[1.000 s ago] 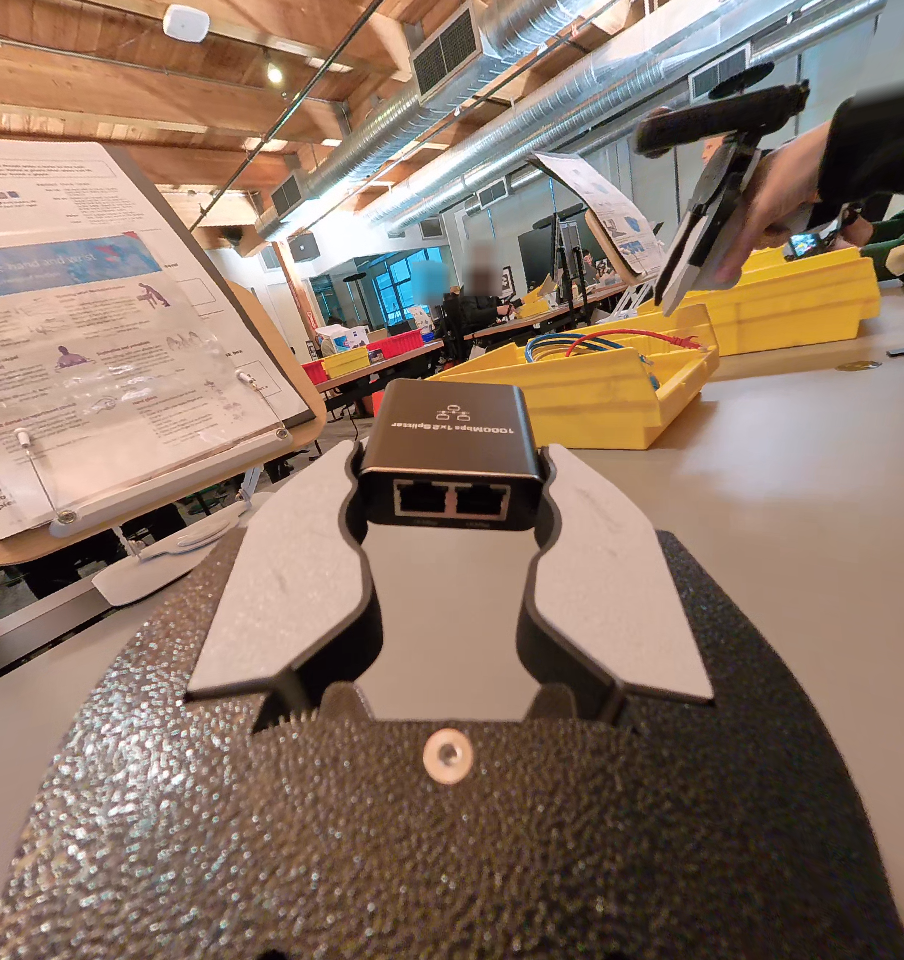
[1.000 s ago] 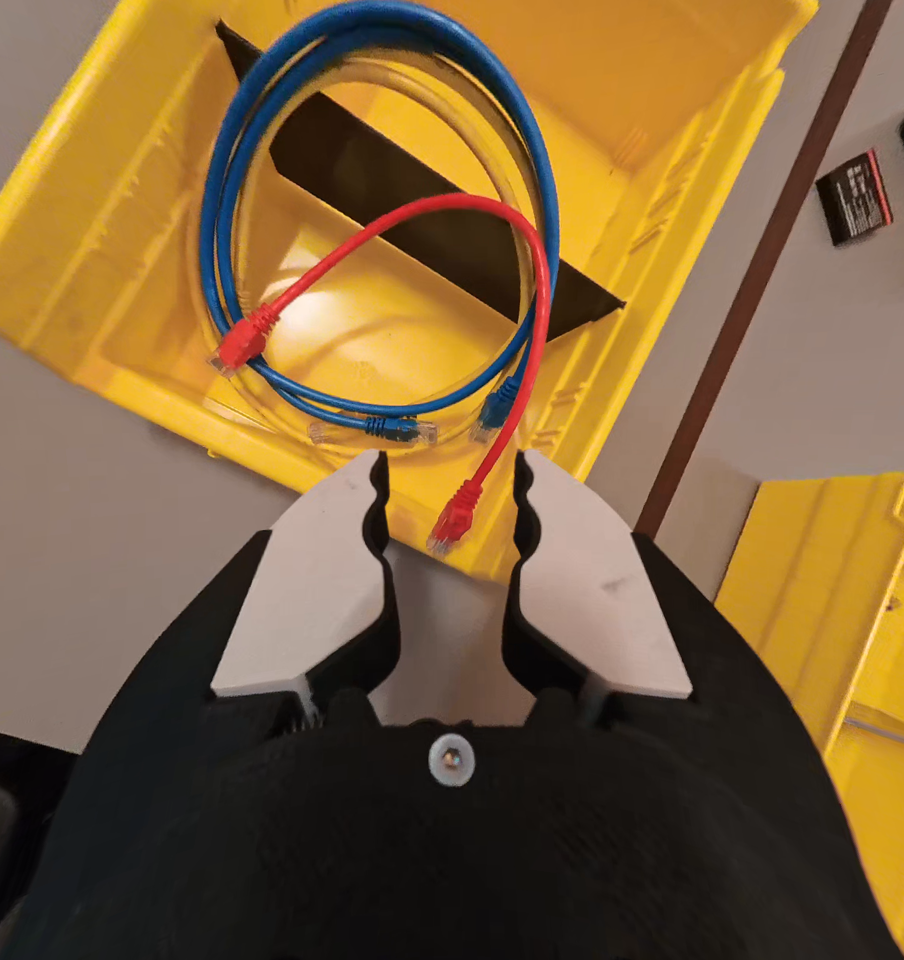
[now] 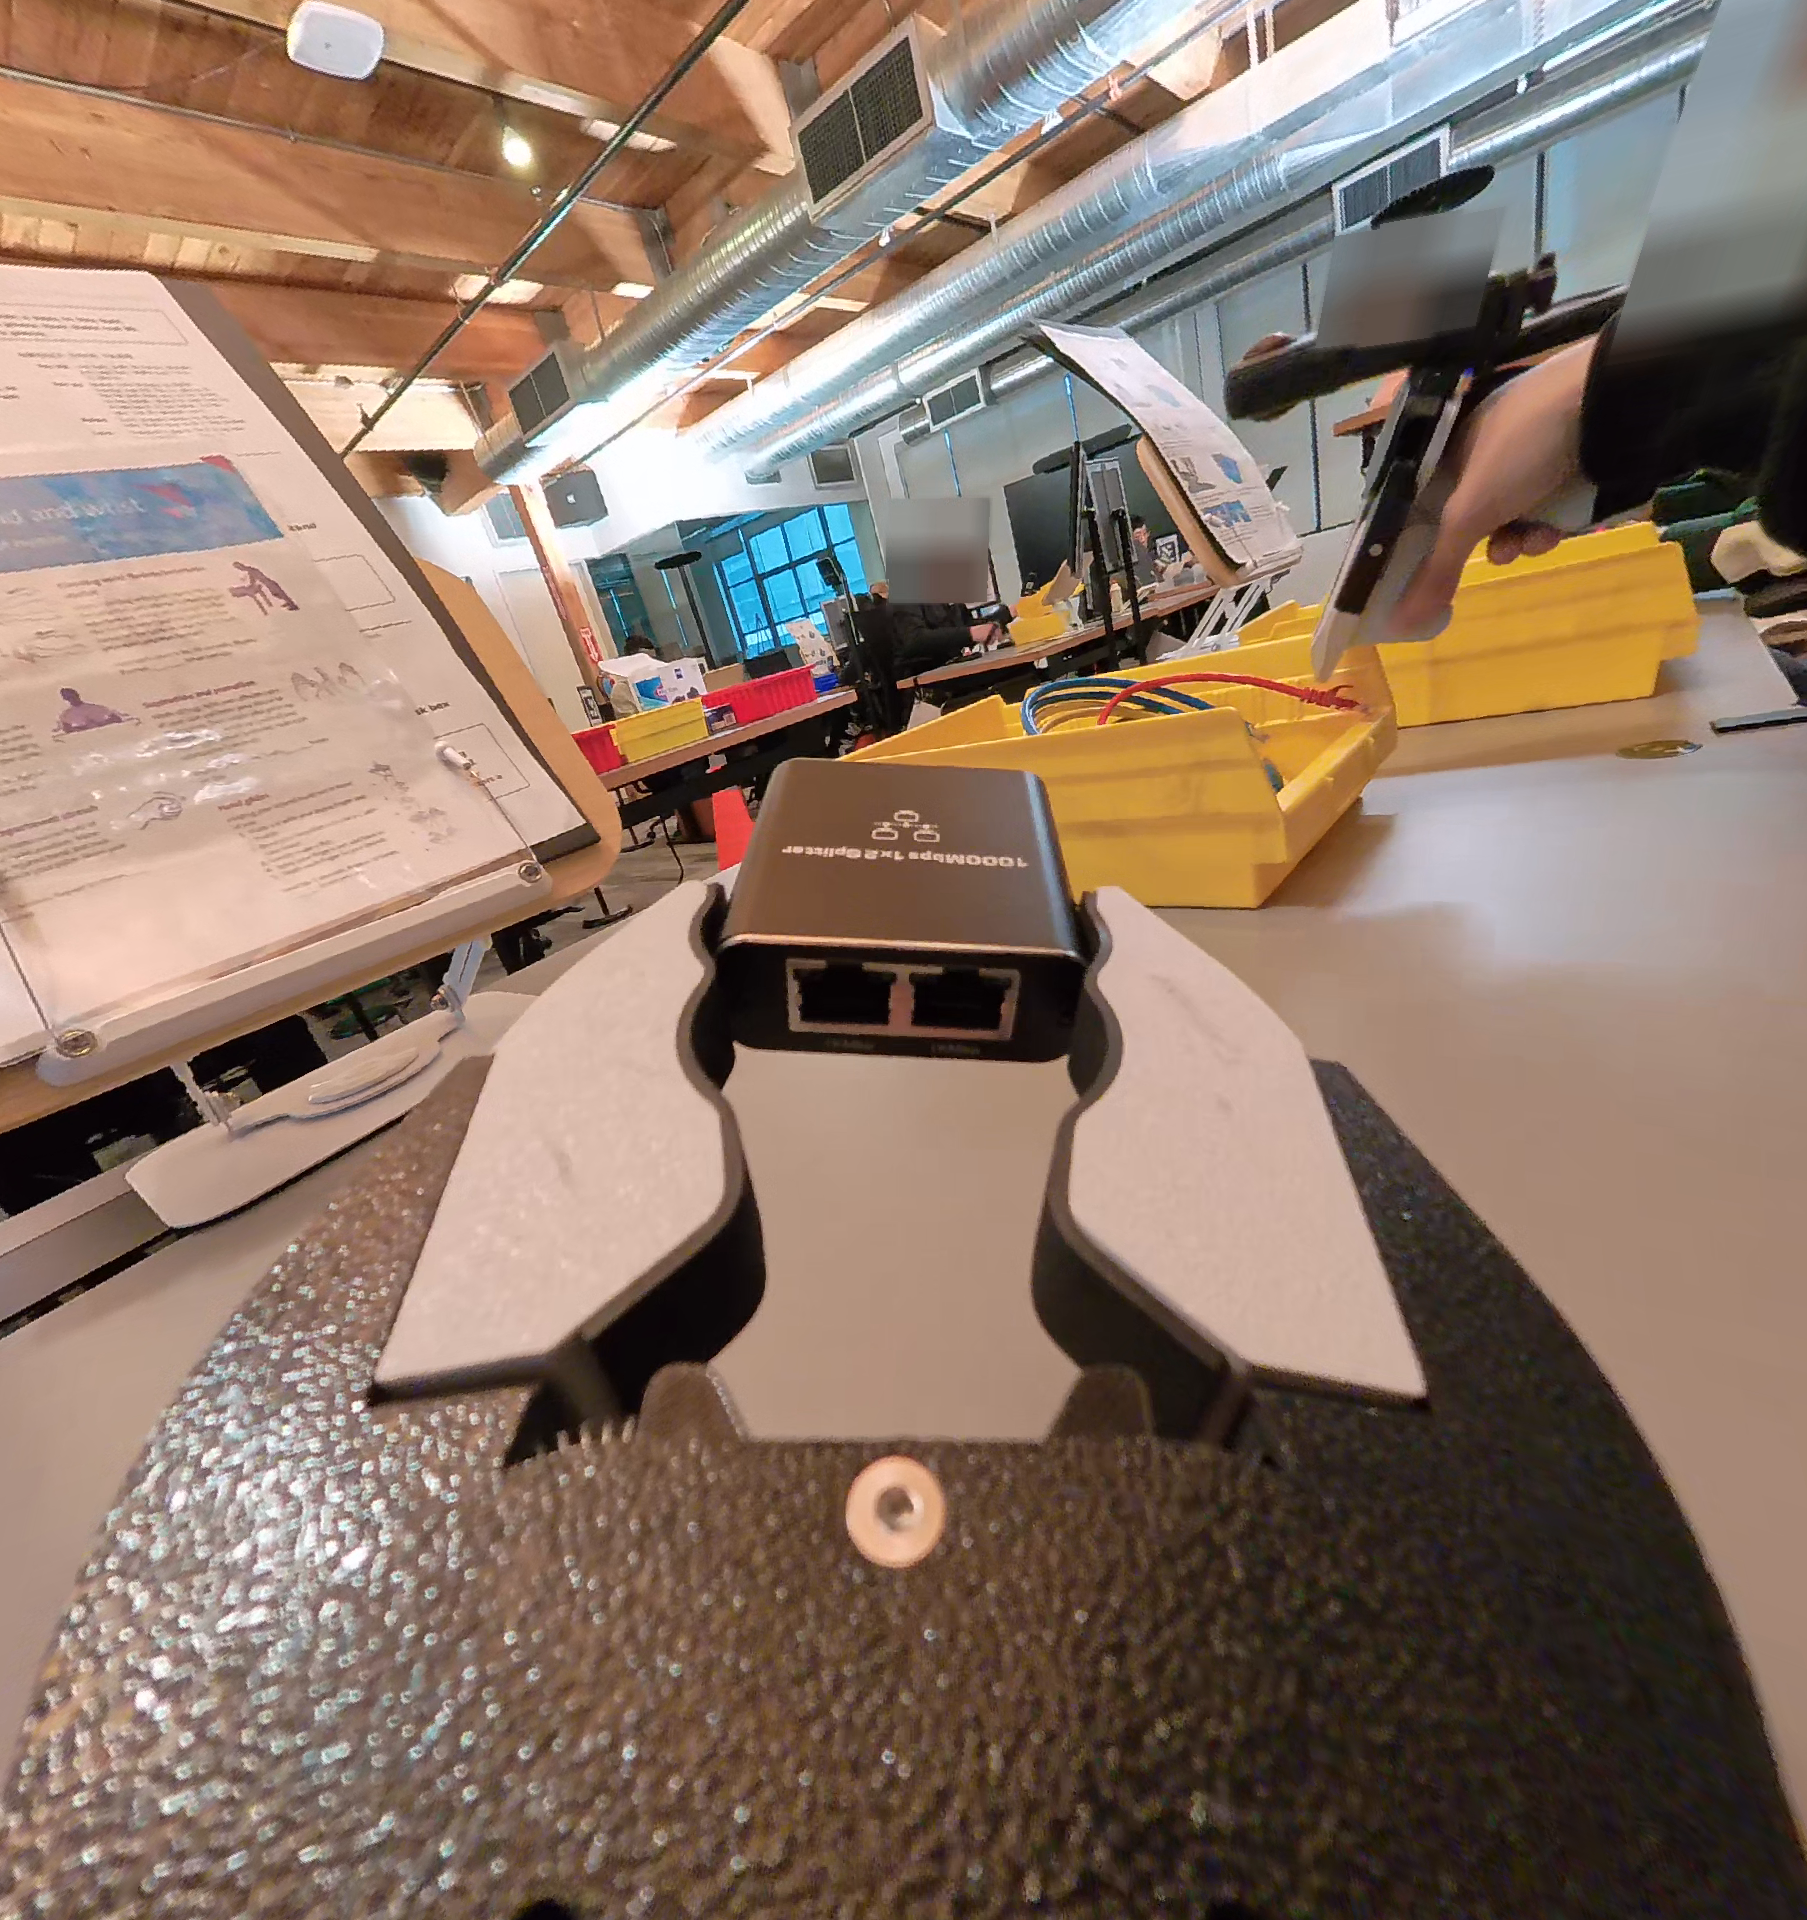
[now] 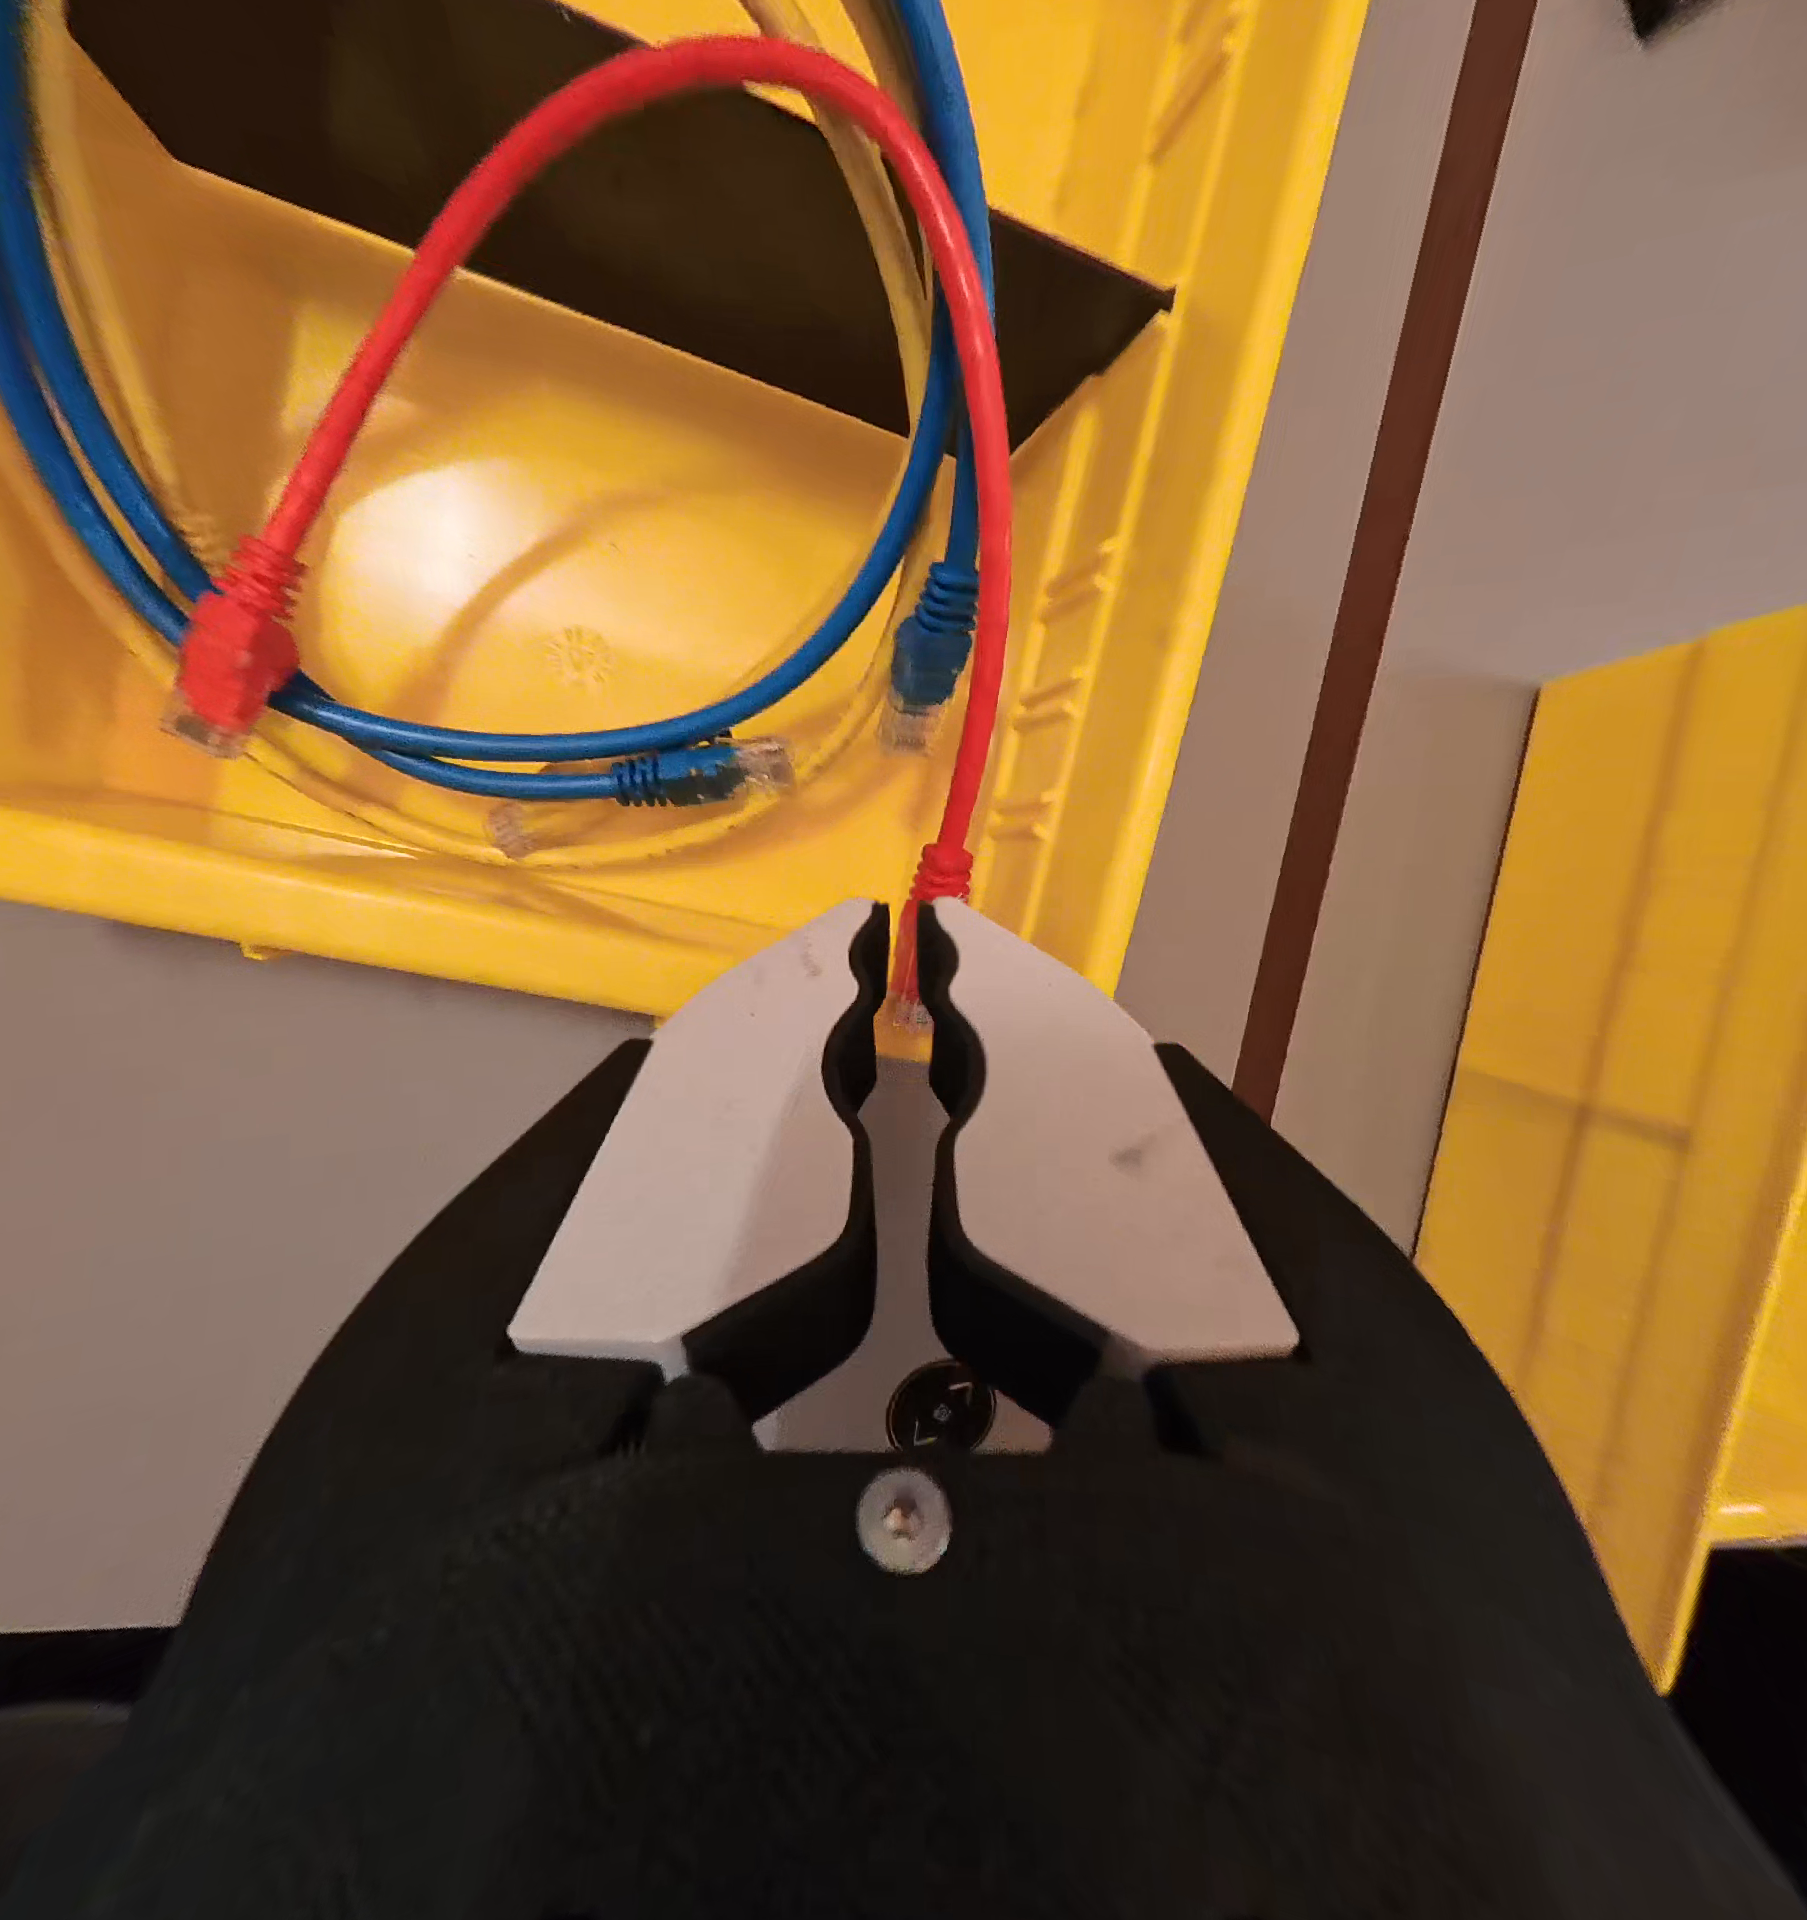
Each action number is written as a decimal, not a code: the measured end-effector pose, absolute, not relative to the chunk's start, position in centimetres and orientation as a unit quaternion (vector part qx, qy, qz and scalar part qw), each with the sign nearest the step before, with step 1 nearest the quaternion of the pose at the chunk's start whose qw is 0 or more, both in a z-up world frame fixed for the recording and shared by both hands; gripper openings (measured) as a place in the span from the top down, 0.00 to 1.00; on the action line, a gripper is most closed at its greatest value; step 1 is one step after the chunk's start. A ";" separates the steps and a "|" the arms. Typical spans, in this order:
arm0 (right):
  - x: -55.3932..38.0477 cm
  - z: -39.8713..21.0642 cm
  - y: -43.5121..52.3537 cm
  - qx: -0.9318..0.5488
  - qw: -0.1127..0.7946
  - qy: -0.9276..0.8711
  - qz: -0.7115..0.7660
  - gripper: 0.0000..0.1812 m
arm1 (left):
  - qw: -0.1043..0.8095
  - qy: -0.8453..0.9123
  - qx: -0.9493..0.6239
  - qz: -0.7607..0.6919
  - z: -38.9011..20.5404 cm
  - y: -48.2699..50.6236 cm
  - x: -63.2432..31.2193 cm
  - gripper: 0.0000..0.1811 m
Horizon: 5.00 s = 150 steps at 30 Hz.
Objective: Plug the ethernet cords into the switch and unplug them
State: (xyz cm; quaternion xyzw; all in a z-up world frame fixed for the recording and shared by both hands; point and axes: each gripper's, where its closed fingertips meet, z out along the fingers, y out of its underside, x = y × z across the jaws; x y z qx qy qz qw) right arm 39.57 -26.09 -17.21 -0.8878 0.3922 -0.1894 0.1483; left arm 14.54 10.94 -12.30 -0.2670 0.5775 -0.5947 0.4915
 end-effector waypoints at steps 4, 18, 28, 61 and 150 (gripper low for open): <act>39.6 -18.6 -26.1 -0.886 0.134 0.404 -0.183 0.97 | 0.491 0.576 -0.268 -0.596 -12.3 11.0 14.5 0.66; 36.6 -16.7 -17.4 -0.878 0.315 0.358 -0.051 0.79 | 0.490 0.572 -0.270 -0.600 -12.1 11.2 14.5 0.65; 13.8 -10.3 3.8 -0.760 0.491 0.123 0.407 0.54 | 0.459 0.594 -0.190 -0.632 -11.8 8.2 13.0 0.66; 51.0 -12.5 -9.9 -0.956 -0.032 0.081 -0.279 0.85 | 0.487 0.594 -0.186 -0.613 -12.3 8.6 13.3 0.64; 15.1 -2.0 13.4 -0.748 0.639 0.153 0.094 0.49 | 0.467 0.492 -0.631 -0.377 -16.9 21.8 9.2 0.98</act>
